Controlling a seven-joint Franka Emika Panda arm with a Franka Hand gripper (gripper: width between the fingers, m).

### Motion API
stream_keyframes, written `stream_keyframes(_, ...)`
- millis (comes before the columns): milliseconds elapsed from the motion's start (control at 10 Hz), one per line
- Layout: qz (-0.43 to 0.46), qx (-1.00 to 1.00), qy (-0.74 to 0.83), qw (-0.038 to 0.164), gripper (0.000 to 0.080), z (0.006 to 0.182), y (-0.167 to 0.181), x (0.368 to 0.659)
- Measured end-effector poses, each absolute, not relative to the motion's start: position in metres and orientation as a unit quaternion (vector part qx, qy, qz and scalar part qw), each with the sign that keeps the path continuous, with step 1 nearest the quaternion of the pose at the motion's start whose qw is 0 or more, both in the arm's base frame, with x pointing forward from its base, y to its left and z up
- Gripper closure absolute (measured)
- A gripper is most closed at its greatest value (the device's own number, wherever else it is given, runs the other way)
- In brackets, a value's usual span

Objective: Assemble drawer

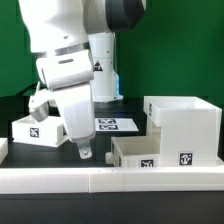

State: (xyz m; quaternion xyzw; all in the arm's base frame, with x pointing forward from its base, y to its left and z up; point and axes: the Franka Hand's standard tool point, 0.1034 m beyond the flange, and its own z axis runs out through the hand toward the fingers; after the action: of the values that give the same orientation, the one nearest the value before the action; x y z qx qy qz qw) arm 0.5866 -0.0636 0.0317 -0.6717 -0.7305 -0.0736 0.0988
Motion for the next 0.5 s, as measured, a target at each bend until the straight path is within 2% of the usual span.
stream_keyframes(100,-0.077,-0.672,-0.728,0.107,0.0151,0.026,-0.052,0.586)
stream_keyframes(500,-0.075,-0.679,-0.721,0.117,0.0151,0.019,-0.021,0.585)
